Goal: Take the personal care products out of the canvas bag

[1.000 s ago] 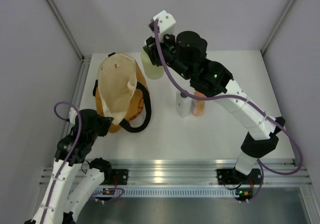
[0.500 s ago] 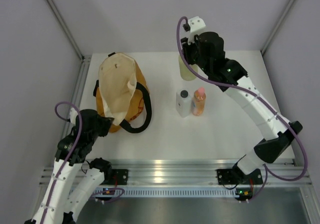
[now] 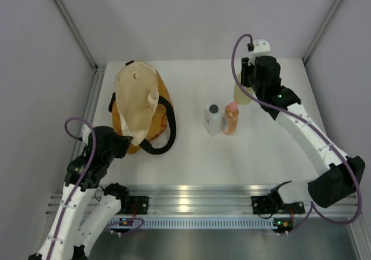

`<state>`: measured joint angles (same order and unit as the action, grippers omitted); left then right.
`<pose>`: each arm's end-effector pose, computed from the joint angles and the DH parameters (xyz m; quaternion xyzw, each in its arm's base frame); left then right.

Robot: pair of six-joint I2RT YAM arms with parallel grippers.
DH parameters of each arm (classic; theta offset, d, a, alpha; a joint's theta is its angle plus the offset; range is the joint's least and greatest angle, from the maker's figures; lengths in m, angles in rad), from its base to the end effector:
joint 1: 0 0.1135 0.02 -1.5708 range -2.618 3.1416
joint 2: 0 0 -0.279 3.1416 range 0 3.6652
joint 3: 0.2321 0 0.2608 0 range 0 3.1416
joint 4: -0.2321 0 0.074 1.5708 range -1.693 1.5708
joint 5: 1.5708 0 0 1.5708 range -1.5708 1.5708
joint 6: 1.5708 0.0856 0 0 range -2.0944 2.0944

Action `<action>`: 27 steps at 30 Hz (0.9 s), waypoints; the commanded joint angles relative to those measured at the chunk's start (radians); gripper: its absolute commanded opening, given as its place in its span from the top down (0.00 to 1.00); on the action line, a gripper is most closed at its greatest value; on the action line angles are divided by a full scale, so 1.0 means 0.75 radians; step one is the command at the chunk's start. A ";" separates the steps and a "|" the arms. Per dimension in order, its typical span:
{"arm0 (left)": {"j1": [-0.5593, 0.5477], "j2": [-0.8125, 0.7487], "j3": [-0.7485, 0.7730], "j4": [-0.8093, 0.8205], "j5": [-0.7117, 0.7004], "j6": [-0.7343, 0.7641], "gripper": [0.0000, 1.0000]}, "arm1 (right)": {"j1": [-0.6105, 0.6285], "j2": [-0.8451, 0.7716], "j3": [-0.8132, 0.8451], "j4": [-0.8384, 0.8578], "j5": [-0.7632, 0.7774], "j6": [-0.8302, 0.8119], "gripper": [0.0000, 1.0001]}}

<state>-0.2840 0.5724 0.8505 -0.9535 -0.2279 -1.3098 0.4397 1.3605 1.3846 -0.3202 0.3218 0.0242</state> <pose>0.1359 -0.0195 0.2936 -0.4824 0.7562 -0.2360 0.3739 0.3395 0.1298 0.4072 -0.0703 0.7959 0.0097 0.6012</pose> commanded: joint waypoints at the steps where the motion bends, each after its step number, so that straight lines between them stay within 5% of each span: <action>1: 0.002 0.014 -0.011 0.009 0.007 0.004 1.00 | -0.042 -0.178 -0.117 0.494 0.021 0.037 1.00; 9: 0.000 0.012 -0.009 0.009 0.015 0.010 1.00 | -0.059 -0.290 -0.543 0.929 -0.038 0.029 1.00; 27: 0.002 -0.019 -0.017 0.011 0.018 0.010 1.00 | -0.083 -0.227 -1.005 1.351 -0.043 0.047 1.00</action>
<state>-0.2840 0.5648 0.8497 -0.9531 -0.2245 -1.3090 0.4011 1.2095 0.6273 0.3706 0.2840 0.0322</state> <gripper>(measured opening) 0.025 0.336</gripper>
